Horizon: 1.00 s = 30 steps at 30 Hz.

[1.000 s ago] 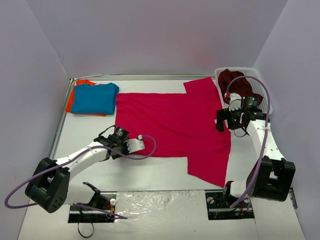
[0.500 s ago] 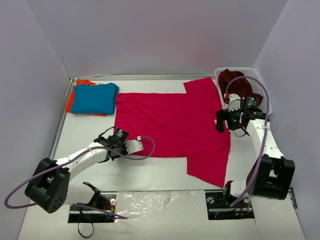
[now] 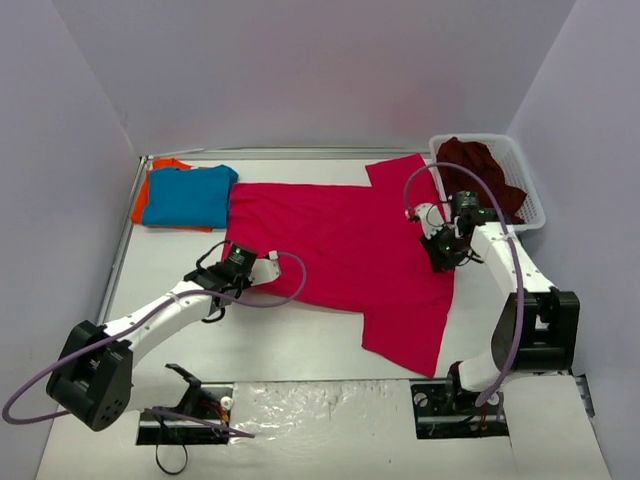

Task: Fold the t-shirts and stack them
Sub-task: Grap the side of the flattened tshirt closest away from the robot with both arms

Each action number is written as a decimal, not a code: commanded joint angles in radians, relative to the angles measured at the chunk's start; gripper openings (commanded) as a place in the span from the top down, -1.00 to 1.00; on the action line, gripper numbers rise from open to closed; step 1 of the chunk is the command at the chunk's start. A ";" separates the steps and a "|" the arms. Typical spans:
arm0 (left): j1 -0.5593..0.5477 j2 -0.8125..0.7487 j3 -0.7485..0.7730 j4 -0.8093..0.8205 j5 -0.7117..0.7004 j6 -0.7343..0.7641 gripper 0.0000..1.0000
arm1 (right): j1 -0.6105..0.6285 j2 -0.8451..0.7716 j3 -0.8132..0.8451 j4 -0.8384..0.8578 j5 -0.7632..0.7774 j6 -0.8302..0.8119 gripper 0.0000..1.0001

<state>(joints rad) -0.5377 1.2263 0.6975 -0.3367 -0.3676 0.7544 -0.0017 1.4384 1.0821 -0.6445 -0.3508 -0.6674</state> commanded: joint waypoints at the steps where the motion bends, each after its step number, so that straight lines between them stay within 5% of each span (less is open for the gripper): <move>1: -0.004 0.039 0.037 0.024 -0.080 -0.024 0.95 | 0.037 0.146 0.009 -0.070 0.026 -0.037 1.00; 15: 0.004 0.125 0.022 0.119 -0.149 -0.067 0.95 | 0.111 0.500 0.196 -0.052 0.016 0.020 1.00; 30: 0.217 0.208 0.126 0.134 -0.182 -0.070 0.95 | 0.200 0.838 0.613 -0.081 0.030 0.101 1.00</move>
<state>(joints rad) -0.3489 1.4265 0.7780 -0.2054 -0.4904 0.6960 0.1726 2.1803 1.6466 -0.7898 -0.3328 -0.5720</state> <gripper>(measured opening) 0.031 0.001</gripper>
